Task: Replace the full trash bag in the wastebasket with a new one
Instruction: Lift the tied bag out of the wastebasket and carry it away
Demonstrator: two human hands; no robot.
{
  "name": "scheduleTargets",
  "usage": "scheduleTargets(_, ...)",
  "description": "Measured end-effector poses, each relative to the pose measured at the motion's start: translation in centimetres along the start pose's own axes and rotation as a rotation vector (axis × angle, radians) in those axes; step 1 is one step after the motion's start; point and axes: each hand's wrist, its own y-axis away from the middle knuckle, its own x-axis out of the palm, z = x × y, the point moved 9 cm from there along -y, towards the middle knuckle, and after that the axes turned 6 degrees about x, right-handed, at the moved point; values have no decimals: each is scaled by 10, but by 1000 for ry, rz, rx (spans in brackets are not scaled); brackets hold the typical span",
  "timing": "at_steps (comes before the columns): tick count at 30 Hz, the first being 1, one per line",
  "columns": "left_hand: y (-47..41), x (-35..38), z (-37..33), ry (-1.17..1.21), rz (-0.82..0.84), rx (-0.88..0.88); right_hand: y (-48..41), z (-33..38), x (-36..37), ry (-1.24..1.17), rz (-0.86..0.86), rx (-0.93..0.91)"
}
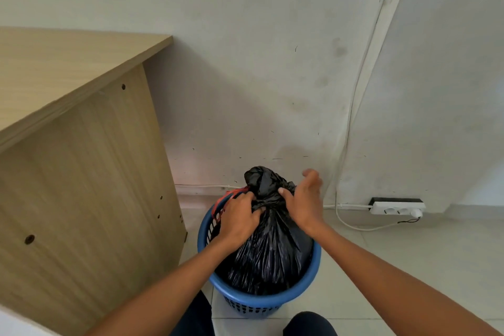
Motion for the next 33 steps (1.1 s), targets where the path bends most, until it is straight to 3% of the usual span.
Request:
scheduleTargets(1, -1, -2, 1, -3, 0, -6, 13, 17, -3, 129, -63, -206)
scheduleTargets(3, -4, -6, -1, 2, 18, 2, 39, 33, 19, 329, 37, -511)
scheduleTargets(4, -5, -7, -2, 18, 38, -5, 46, 28, 35, 371, 191, -531)
scheduleTargets(6, -5, -9, -2, 42, 62, -26, 54, 9, 63, 372, 505, -382)
scheduleTargets(7, -4, -9, -2, 54, 67, -28, 53, 4, 71, 396, 565, -342)
scheduleTargets(12, 1, -8, -12, 133, 138, 81, 28, 17, 72, 708, 340, -328)
scheduleTargets(17, 14, -7, -10, 137, 226, 185, 14, -1, 90, 657, 546, -254)
scheduleTargets(22, 9, -29, 10, -77, -17, 188, 25, 2, 82, 708, 477, -410)
scheduleTargets(26, 17, 16, 58, -138, 360, 11, 28, -13, 71, 636, 499, -359)
scheduleTargets(28, 30, 32, 66, -194, 436, 32, 30, -21, 64, 606, 512, -329)
scheduleTargets(31, 35, 20, 59, -360, 214, 105, 35, -27, 58, 672, 485, -340)
scheduleTargets(33, 39, 13, 58, -391, 109, 56, 35, -28, 55, 690, 453, -341)
